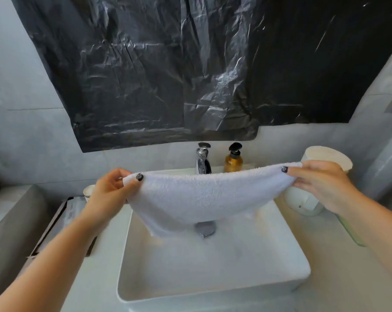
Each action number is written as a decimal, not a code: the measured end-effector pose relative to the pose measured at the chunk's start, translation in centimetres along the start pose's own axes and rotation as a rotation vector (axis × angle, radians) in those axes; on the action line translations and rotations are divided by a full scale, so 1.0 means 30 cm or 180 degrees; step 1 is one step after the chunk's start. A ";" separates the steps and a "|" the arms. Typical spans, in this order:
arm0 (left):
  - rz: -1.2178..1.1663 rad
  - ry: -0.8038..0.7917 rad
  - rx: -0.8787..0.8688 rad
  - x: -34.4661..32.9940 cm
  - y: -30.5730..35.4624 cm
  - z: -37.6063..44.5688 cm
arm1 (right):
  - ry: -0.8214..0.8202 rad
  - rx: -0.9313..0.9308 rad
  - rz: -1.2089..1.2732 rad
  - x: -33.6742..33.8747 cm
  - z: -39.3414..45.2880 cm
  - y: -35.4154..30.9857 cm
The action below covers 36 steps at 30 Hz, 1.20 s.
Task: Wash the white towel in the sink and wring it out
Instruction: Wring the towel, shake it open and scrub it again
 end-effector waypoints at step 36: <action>0.3775 -0.1000 0.0846 -0.213 -0.690 0.133 | -0.1143 0.0033 -0.3741 -0.480 0.171 0.597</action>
Point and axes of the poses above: each hand's wrist, its own z-axis towards the middle knuckle, its own x-axis out of the back of the hand, y = z × x, the point moved 9 cm from there along z, towards the middle knuckle, and after that the axes turned 11 degrees about -z, right-handed, at the moved point
